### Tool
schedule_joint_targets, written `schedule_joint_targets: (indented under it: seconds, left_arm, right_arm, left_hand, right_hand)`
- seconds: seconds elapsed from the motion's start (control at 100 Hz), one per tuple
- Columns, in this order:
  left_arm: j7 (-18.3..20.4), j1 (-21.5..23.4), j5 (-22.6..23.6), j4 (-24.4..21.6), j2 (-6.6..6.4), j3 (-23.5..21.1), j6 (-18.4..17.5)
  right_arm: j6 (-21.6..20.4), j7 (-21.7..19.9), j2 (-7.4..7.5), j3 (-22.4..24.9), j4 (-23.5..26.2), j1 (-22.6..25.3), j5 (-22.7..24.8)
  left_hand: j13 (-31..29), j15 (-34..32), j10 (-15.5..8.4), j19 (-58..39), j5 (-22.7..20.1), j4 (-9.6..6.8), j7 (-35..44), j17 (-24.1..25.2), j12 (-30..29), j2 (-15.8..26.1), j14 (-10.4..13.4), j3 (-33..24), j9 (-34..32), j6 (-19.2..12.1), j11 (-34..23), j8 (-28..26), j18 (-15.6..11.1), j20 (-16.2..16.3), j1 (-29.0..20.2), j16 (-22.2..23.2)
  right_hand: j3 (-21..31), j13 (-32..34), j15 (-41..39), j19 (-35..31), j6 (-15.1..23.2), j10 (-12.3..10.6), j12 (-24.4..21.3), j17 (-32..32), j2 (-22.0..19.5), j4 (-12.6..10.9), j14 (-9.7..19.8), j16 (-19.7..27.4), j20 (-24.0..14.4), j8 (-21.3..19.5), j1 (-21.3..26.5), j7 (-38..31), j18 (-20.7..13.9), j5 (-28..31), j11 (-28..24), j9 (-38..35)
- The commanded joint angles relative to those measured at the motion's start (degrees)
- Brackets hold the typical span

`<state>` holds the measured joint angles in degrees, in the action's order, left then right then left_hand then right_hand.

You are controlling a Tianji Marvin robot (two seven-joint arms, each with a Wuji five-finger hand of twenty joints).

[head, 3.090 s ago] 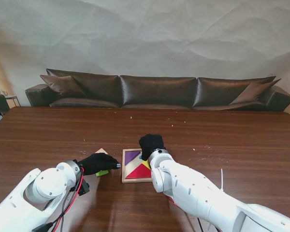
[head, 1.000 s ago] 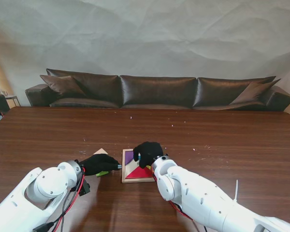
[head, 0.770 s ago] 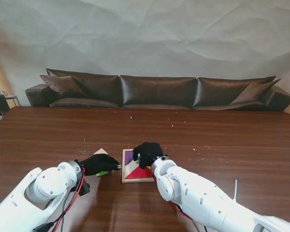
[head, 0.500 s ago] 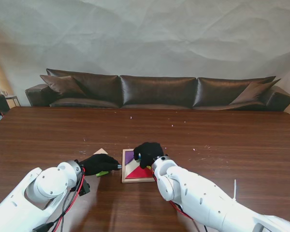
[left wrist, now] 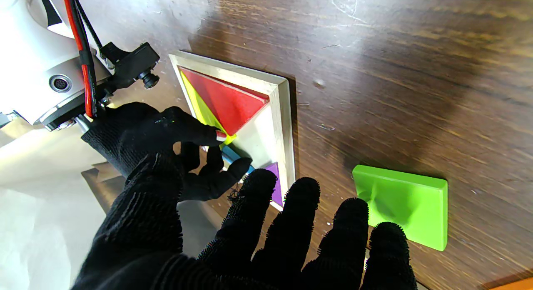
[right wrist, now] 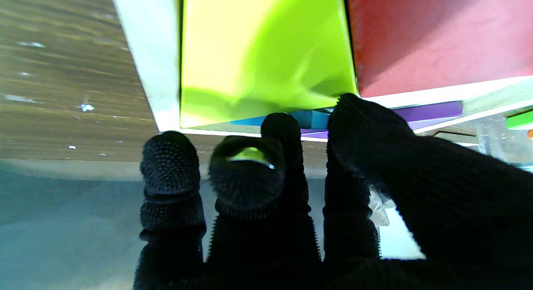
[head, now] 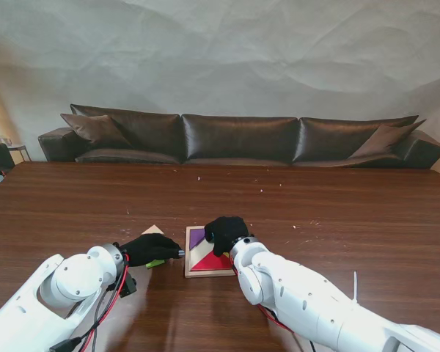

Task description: Assemble the tangram pieces into a square

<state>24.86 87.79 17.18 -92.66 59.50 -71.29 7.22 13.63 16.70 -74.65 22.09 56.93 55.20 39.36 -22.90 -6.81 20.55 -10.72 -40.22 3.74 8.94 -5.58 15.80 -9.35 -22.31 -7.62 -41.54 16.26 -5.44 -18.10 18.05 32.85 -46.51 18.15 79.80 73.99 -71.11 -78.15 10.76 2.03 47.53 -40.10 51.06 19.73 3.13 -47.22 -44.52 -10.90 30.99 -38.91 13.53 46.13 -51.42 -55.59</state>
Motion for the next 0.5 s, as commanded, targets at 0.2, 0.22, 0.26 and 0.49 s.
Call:
schedule_joint_targets:
  seconds: [0.2, 0.22, 0.26, 0.49]
  left_arm:
    - [1.1, 0.1, -0.2, 0.0, 0.12, -0.1, -0.2]
    - [1.1, 0.1, -0.2, 0.0, 0.12, -0.1, -0.2]
    - [1.1, 0.1, -0.2, 0.0, 0.11, -0.1, -0.2]
    - [1.1, 0.1, -0.2, 0.0, 0.12, -0.1, -0.1]
  right_arm:
    - [1.3, -2.6, 0.71, -0.3, 1.6, 0.1, 1.0]
    - [1.4, -2.8, 0.76, -0.3, 1.8, 0.1, 1.0]
    - [1.5, -3.1, 0.87, -0.2, 2.0, 0.1, 1.0]
    - [1.9, -3.7, 0.98, -0.2, 2.1, -0.2, 0.9]
  left_hand:
    - [-1.4, -0.9, 0.4, -0.4, -1.0, -1.49, 0.0, -0.4, 0.7, 1.5, -0.9, -0.4, -0.8, 0.2, 0.2, -0.2, 1.0, 0.4, -0.6, 0.9]
    - [-1.4, -0.9, 0.4, -0.4, -1.0, -1.49, 0.0, -0.4, 0.7, 1.5, -0.9, -0.4, -0.8, 0.3, 0.2, -0.2, 1.0, 0.4, -0.6, 0.9]
    - [-1.4, -0.9, 0.4, -0.4, -1.3, -1.49, 0.1, -0.4, 0.7, 1.5, -1.0, -0.4, -0.8, 0.3, 0.2, -0.3, 1.1, 0.4, -0.5, 0.9]
    - [-1.4, -0.9, 0.4, -0.4, -1.2, -1.49, 0.0, -0.4, 0.7, 1.5, -0.9, -0.5, -0.9, 0.3, 0.2, -0.3, 1.1, 0.4, -0.5, 0.9]
  right_hand:
    - [2.1, -0.4, -1.3, -3.4, -7.0, 0.5, 0.7, -3.8, -1.9, -2.4, 1.7, 0.0, -1.3, -0.8, -2.9, 2.1, -0.1, -4.0, -0.8, 3.8]
    - [2.1, -0.5, -1.3, -3.4, -7.0, 0.4, 0.7, -3.8, -1.9, -2.4, 1.7, 0.0, -1.3, -0.8, -2.9, 2.2, -0.1, -4.1, -0.9, 3.8]
    - [2.0, -0.6, -1.4, -3.3, -7.3, 0.5, 0.7, -3.7, -2.1, -2.6, 1.7, 0.0, -1.3, -0.8, -3.1, 2.2, -0.2, -4.3, -0.9, 4.0]
    - [2.0, -0.9, -1.6, -3.5, -8.2, 0.7, 0.6, -3.4, -3.6, -3.3, 1.9, -0.1, -1.3, -1.2, -3.8, 2.3, -0.6, -5.7, -1.2, 4.9]
